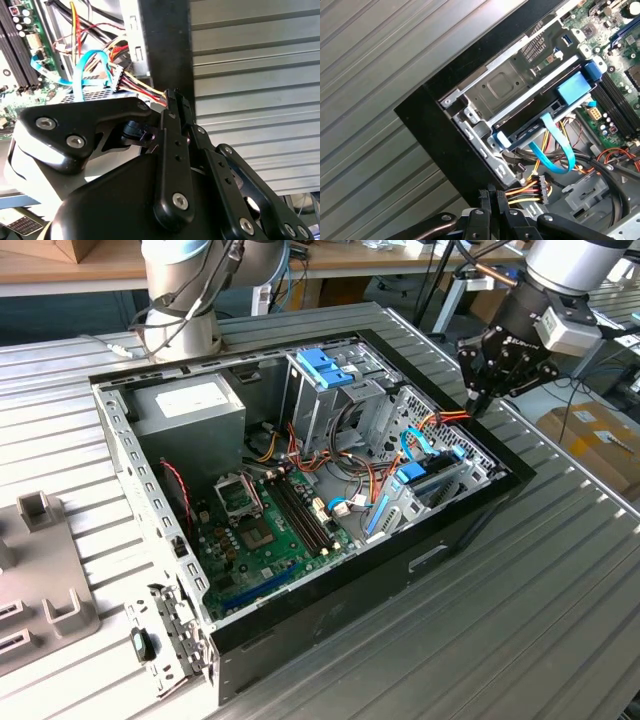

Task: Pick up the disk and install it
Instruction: 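Insert the second disk wire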

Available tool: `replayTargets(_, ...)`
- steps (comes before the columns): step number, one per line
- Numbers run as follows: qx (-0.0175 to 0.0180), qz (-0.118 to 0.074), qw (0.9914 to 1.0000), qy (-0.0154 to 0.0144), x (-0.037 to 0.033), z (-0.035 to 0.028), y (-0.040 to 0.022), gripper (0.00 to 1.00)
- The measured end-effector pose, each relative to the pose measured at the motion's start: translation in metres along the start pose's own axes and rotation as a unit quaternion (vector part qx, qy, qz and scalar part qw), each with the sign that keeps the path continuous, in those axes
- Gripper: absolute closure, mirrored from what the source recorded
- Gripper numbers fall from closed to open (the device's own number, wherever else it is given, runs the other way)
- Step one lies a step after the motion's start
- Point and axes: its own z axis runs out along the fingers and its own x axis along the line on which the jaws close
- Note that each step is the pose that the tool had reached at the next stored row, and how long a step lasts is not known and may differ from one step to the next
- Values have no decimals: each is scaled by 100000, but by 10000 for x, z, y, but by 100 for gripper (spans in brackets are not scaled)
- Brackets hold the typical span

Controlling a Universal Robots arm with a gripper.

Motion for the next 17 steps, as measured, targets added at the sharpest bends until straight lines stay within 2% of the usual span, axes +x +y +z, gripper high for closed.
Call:
replayTargets(6,230,-7,99999,289,-183,-10,139,84)
replayTargets(10,327,-8,99999,430,-278,-15,212,84)
replayTargets(12,328,211,99998,439,-280,-15,214,84)
replayTargets(14,299,1216,99991,481,-280,-14,213,84)
replayTargets(17,227,3664,99931,587,-280,-11,213,84)
